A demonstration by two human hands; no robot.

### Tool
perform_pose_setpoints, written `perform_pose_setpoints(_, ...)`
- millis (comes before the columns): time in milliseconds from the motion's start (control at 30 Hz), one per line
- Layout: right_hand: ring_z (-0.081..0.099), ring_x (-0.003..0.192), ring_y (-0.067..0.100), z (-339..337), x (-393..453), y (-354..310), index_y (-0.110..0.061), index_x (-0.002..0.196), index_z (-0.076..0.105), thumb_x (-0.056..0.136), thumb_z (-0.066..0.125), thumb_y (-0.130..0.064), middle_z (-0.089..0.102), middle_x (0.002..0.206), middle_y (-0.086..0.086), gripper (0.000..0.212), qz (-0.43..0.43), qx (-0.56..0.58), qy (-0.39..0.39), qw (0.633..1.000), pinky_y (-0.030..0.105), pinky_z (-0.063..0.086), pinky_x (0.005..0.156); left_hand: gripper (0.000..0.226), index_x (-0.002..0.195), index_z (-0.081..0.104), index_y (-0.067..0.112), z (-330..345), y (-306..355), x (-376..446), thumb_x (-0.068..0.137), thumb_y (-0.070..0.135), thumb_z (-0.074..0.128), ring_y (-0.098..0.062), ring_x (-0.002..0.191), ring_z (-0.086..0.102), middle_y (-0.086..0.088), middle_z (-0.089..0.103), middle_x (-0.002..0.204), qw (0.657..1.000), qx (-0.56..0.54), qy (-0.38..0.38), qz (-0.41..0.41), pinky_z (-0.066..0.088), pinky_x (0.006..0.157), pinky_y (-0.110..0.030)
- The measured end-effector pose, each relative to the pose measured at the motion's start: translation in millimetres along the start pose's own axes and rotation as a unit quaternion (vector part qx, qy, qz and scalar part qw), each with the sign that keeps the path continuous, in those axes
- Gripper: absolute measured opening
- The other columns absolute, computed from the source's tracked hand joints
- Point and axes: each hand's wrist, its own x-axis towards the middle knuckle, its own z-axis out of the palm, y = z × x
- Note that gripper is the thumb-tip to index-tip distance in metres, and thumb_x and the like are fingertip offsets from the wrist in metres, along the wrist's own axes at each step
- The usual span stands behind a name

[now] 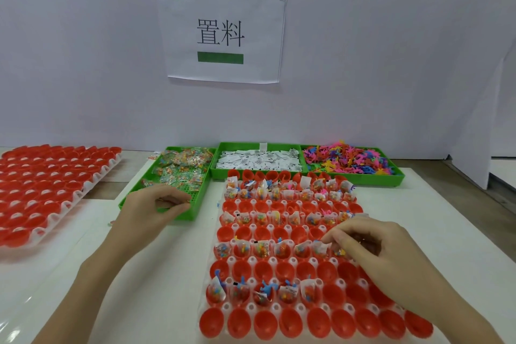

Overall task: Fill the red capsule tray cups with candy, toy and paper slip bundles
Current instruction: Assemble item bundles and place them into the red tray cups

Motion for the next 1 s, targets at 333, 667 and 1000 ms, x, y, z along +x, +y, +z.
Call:
perform_pose_setpoints(333,0.069,0.081,0.008,5,6,5,-0.046,0.09,0.076,0.091,0.059,-0.043,0.075,0.087,-0.016,0.016,0.002,0.011,0.036,0.999,0.016,0.052,0.07,0.024,0.104,0.075,0.023,1,17,-1,0.095,0.003,0.067,-0.007,0.073,0.071,0.006,0.066,0.098,0.993,0.017,0.087,0.075,0.055,0.072,-0.024)
perform_pose_setpoints(667,0.061,0.093,0.002,19,39,-6,-0.034,0.107,0.071,0.099,0.064,-0.02,0.066,0.098,-0.021,0.018,-0.059,-0.125,-0.006,0.99,0.009,0.044,0.074,0.034,0.096,0.078,0.021,23,54,-13,0.094,-0.009,0.062,-0.009,0.074,0.068,0.001,0.059,0.1,0.987,-0.046,0.047,0.145,0.055,0.069,-0.02)
perform_pose_setpoints(1000,0.067,0.09,0.013,29,198,8,-0.013,0.113,0.075,0.102,0.056,-0.01,0.075,0.109,0.005,0.022,0.003,-0.24,-0.063,0.969,0.024,0.05,0.084,0.03,0.101,0.077,0.021,38,60,-20,0.098,-0.003,0.058,-0.006,0.082,0.068,0.011,0.067,0.1,0.992,-0.061,0.008,0.107,0.054,0.079,-0.02)
